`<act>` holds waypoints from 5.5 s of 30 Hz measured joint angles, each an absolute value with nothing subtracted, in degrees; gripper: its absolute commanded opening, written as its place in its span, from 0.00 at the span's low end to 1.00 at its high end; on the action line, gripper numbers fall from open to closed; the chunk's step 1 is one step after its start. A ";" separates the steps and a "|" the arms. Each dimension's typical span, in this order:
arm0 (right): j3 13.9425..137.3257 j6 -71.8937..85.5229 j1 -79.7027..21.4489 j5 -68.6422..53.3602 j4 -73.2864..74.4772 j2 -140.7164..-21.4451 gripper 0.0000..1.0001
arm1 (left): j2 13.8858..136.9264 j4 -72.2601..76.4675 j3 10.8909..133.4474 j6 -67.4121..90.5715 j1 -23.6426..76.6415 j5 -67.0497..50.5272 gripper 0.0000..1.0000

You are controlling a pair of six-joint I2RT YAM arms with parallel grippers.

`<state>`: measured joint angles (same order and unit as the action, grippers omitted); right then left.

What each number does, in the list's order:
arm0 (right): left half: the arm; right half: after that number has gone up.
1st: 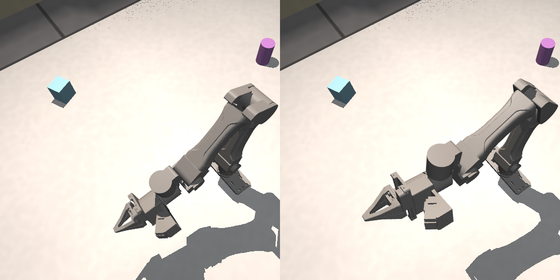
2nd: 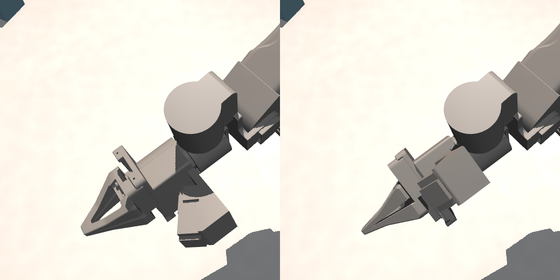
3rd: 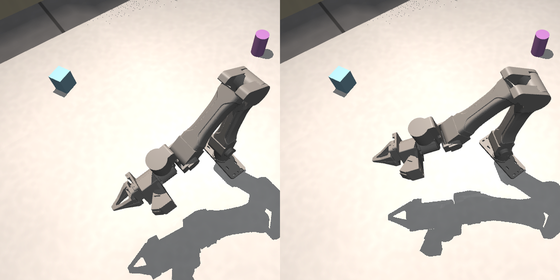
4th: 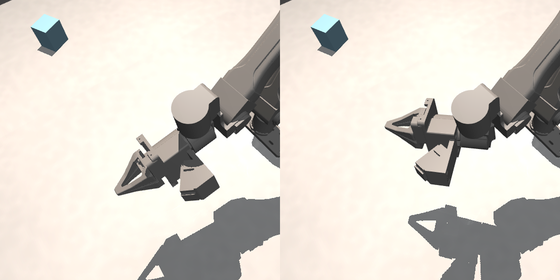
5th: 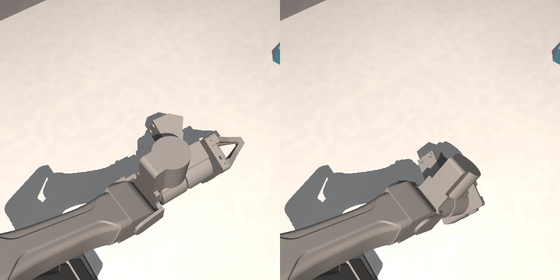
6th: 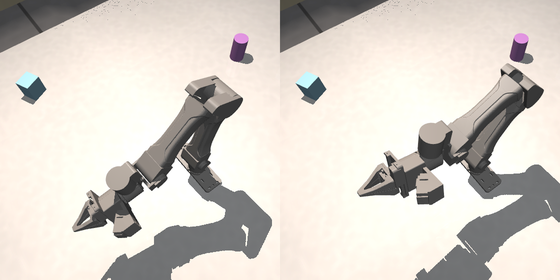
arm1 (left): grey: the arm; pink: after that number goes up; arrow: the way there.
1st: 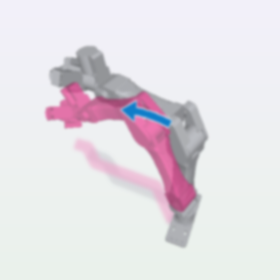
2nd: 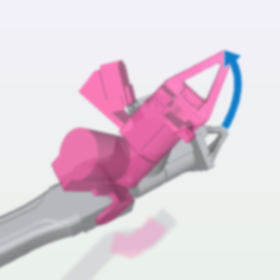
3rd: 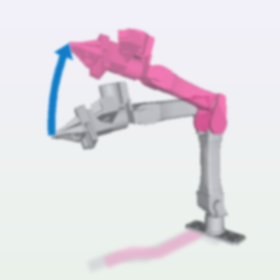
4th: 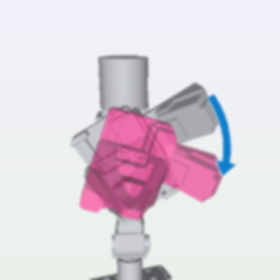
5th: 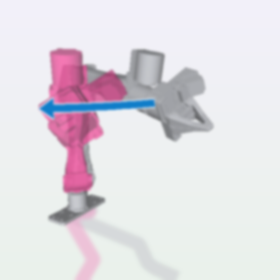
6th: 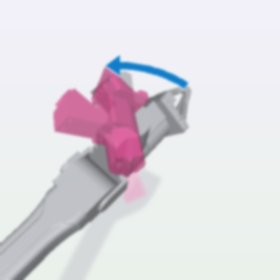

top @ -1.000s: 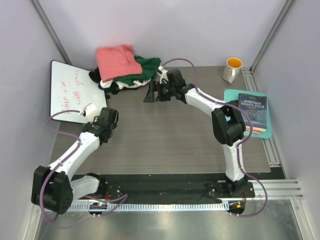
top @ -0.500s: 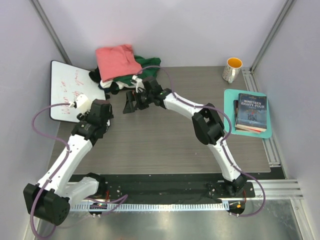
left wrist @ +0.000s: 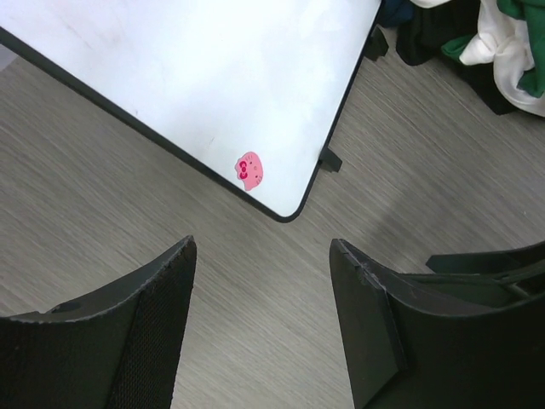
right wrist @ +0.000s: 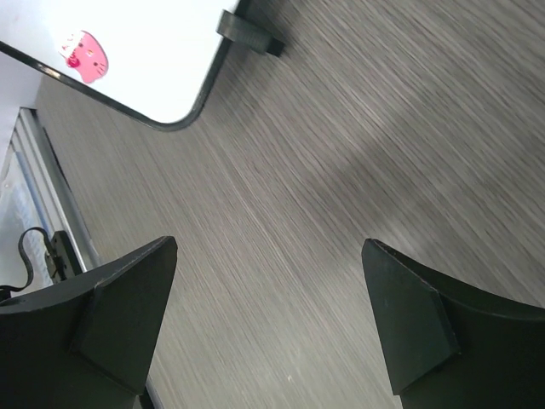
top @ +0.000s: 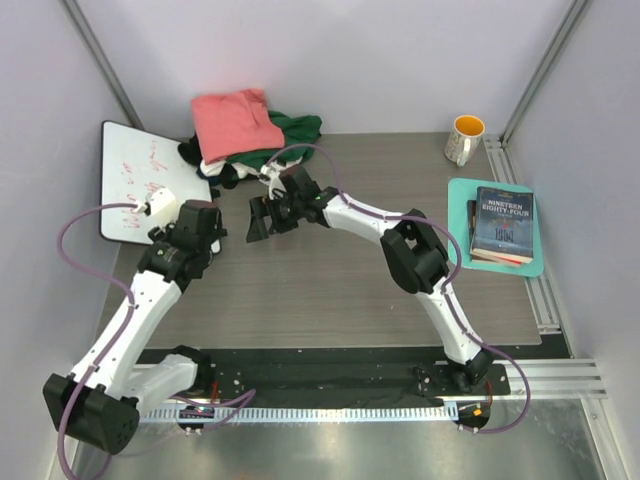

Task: Fold and stack the t-shirts

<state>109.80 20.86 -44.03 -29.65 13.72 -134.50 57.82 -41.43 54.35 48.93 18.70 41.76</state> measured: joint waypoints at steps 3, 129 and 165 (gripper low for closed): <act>106.26 20.91 -43.79 -27.55 14.00 -131.57 0.96 | 56.60 -43.88 55.40 48.84 18.72 40.95 0.64; 113.45 41.95 -51.70 -14.41 -22.57 -151.09 0.01 | 32.56 -62.28 52.53 47.48 18.74 32.71 0.71; 76.25 45.04 -62.15 -10.79 -19.97 -124.29 0.06 | 27.73 -60.88 52.23 46.09 18.74 31.64 0.71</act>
<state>76.25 45.04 -62.15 -10.79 -19.97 -124.29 27.73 -60.88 52.23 46.09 18.74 31.64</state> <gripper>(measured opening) 0.374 0.709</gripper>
